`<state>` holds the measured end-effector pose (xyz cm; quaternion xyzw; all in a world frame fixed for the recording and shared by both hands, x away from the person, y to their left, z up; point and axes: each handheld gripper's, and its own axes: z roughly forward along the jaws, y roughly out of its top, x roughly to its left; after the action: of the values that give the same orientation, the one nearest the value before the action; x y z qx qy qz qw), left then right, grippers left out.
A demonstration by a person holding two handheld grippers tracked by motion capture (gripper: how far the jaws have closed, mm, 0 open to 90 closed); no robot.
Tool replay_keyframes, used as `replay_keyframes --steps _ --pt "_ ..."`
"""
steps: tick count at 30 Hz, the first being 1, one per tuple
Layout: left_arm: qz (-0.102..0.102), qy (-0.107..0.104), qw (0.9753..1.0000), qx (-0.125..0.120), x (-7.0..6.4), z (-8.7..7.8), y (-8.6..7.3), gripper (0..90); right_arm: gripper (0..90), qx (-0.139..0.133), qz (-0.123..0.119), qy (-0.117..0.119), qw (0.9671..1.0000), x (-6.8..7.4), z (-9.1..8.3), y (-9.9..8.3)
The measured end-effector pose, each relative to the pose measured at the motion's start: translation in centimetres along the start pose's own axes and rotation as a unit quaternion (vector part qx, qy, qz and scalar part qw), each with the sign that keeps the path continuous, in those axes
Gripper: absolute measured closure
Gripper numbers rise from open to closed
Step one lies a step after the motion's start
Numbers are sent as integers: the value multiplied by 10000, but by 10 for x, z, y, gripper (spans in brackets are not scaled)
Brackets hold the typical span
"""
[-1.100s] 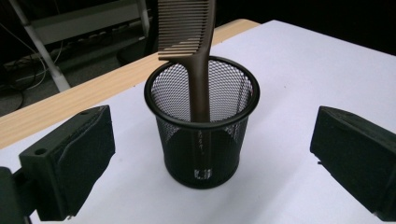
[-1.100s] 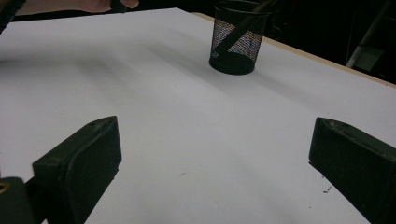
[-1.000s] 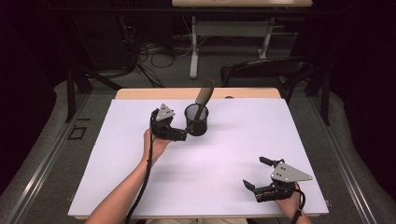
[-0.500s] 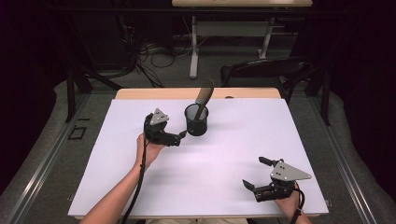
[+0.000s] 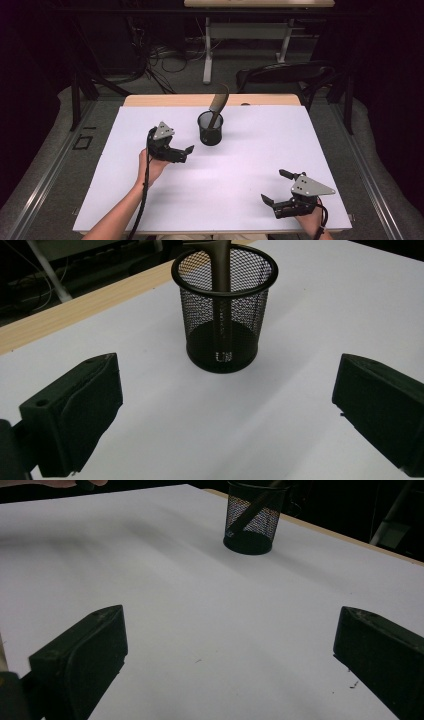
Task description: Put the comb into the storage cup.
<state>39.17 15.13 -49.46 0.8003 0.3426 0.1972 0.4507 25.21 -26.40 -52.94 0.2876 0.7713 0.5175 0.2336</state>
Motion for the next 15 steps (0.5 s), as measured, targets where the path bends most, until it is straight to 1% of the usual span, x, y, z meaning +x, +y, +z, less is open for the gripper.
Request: replay_keyframes --steps 7,15 --pt "-24 32 9999 103 2 -12 -8 0 3 -8 -16 14 10000 1 1 0" --pt "-42 51 9999 110 4 -28 -18 0 3 27 -18 24 10000 1 2 0"
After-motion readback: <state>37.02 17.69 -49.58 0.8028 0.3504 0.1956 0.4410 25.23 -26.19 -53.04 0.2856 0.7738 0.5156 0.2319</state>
